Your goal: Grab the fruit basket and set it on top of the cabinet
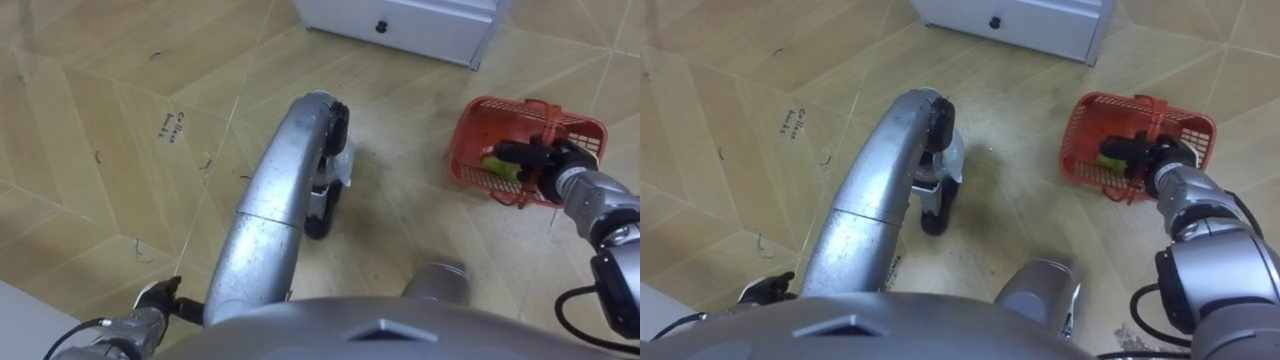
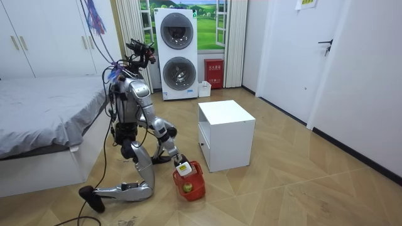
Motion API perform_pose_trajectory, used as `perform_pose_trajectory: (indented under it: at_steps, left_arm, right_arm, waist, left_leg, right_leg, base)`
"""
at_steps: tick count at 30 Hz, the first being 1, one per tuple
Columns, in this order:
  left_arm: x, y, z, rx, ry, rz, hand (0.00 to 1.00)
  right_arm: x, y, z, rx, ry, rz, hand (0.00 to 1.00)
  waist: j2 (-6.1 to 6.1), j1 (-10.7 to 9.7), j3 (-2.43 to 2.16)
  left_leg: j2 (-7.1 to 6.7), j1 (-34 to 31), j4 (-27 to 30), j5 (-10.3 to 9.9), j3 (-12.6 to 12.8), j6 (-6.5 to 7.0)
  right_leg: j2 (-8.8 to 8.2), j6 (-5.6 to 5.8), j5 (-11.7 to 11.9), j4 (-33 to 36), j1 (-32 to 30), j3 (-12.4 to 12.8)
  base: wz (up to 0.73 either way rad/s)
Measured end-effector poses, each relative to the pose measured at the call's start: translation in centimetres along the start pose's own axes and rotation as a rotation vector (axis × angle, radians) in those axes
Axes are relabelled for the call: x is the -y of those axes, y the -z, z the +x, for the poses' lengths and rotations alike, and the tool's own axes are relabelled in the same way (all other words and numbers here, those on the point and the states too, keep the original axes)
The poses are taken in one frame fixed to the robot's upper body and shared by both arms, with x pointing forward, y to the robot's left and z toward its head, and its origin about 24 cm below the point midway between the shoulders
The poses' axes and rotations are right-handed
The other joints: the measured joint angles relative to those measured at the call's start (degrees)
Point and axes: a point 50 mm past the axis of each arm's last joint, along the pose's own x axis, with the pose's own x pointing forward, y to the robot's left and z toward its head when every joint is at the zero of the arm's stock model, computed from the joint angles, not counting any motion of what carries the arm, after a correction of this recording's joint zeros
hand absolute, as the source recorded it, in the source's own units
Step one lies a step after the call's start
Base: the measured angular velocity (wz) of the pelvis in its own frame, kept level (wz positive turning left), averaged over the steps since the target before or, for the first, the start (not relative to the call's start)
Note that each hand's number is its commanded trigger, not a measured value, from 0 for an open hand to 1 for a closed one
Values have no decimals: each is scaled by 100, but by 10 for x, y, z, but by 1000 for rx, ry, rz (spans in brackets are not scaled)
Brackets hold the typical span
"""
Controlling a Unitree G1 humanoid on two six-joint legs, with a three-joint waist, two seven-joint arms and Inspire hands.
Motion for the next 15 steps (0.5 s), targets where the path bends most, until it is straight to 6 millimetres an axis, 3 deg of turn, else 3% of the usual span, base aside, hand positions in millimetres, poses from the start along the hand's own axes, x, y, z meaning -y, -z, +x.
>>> perform_pose_trajectory:
  at_steps: [6,11,15]
  left_arm:
    - [0,-10,1,14,13,-1,0]
    - [-1,-27,2,55,15,3,0]
    - [-2,-34,3,68,17,-3,0]
  right_arm:
    - [-8,1,1,-1,-47,6,100]
    - [-26,2,2,7,-113,44,100]
    - [-31,-1,2,18,-159,121,100]
  waist:
    - [20,-102,-12]
    - [-51,-112,12]
    - [-59,-110,17]
  left_leg:
    - [7,14,76,11,-128,-21]
    - [2,123,139,16,-217,-31]
    - [-121,144,238,14,-369,-30]
  right_leg:
    - [141,-2,-2,42,47,0]
    - [222,-5,-2,71,206,20]
    - [285,-7,0,33,347,6]
  base:
    - [-5]
    - [-6]
    - [-2]
